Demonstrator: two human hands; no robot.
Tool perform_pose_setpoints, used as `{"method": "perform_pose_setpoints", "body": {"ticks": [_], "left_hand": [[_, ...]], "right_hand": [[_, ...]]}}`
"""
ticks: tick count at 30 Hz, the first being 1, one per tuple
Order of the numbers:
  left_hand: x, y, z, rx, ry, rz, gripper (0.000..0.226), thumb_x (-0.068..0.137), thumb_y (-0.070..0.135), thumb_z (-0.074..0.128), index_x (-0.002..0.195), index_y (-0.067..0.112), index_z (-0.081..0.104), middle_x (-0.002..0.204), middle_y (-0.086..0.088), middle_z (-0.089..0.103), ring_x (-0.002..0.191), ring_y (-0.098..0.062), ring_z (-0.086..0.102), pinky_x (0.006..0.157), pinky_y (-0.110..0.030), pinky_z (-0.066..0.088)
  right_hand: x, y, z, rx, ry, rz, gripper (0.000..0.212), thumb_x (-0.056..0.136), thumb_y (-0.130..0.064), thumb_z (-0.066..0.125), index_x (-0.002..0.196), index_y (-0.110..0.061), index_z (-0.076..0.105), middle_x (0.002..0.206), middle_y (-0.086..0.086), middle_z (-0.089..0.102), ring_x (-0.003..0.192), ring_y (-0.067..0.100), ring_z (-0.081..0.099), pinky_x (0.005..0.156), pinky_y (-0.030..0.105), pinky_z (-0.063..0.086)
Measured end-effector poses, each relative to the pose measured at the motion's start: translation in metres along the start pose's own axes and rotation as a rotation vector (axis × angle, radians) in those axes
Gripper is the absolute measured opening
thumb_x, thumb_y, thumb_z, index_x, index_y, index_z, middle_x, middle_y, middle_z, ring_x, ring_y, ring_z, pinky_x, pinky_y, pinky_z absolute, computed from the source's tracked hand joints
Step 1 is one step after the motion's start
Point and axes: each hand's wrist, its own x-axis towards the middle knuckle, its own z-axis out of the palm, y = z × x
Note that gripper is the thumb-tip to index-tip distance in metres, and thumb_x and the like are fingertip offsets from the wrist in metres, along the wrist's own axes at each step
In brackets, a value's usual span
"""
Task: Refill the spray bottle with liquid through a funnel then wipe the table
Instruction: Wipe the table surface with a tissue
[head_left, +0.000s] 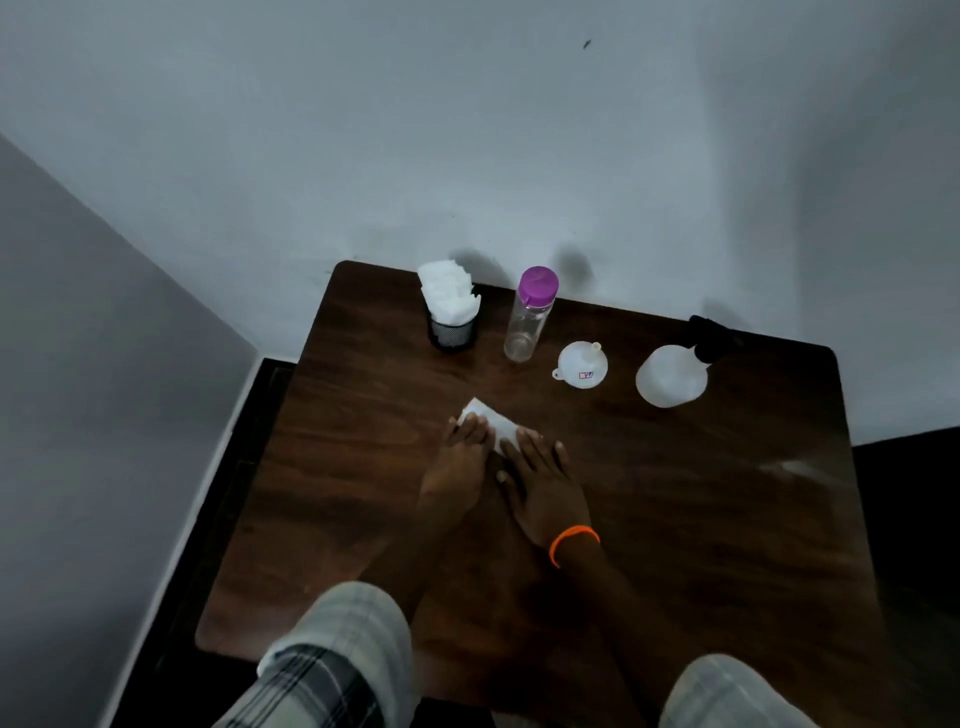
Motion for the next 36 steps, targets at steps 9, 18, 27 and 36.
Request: {"method": "perform_pose_setpoints", "body": {"ticks": [9,18,27,36], "left_hand": [[0.094,0.003,-0.04,0.165,-0.098,0.145,0.068,0.105,0.034,0.04,0.161,0.007,0.012,0.169,-0.016,0.004,0.157,-0.029,-0.001,0.124,-0.048,-0.006],[0.062,0.016,-0.027,0.102,-0.115,0.199,0.064,0.107,0.034,0.036,0.161,0.01,0.013,0.17,-0.012,0.003,0.157,-0.026,-0.005,0.125,-0.043,-0.007],[-0.025,0.04,0.005,0.06,-0.055,0.147,0.066,0.098,0.036,0.024,0.16,0.013,0.02,0.169,-0.009,0.011,0.157,-0.021,0.002,0.127,-0.043,-0.004],[-0.107,0.078,0.045,0.0,-0.006,0.077,0.061,0.102,0.027,0.041,0.159,0.016,0.024,0.169,-0.005,0.014,0.157,-0.019,0.004,0.128,-0.042,-0.002]], "right_hand": [[0.06,0.026,-0.03,0.011,0.035,0.158,0.059,0.106,-0.055,0.022,0.16,-0.033,0.023,0.169,0.002,0.021,0.157,0.016,0.008,0.126,0.042,-0.006],[0.019,0.025,-0.02,0.024,-0.001,0.212,0.062,0.105,-0.056,0.025,0.162,-0.033,0.014,0.17,0.0,0.009,0.157,0.013,-0.002,0.126,0.042,-0.007],[-0.055,0.023,-0.003,-0.044,-0.03,0.092,0.065,0.102,-0.057,0.025,0.161,-0.029,0.021,0.169,0.001,0.015,0.157,0.019,0.007,0.124,0.047,-0.001],[-0.14,0.024,0.02,-0.083,-0.056,-0.014,0.063,0.102,-0.056,0.035,0.158,-0.03,0.031,0.166,-0.001,0.025,0.155,0.021,0.02,0.122,0.049,0.007]]}}
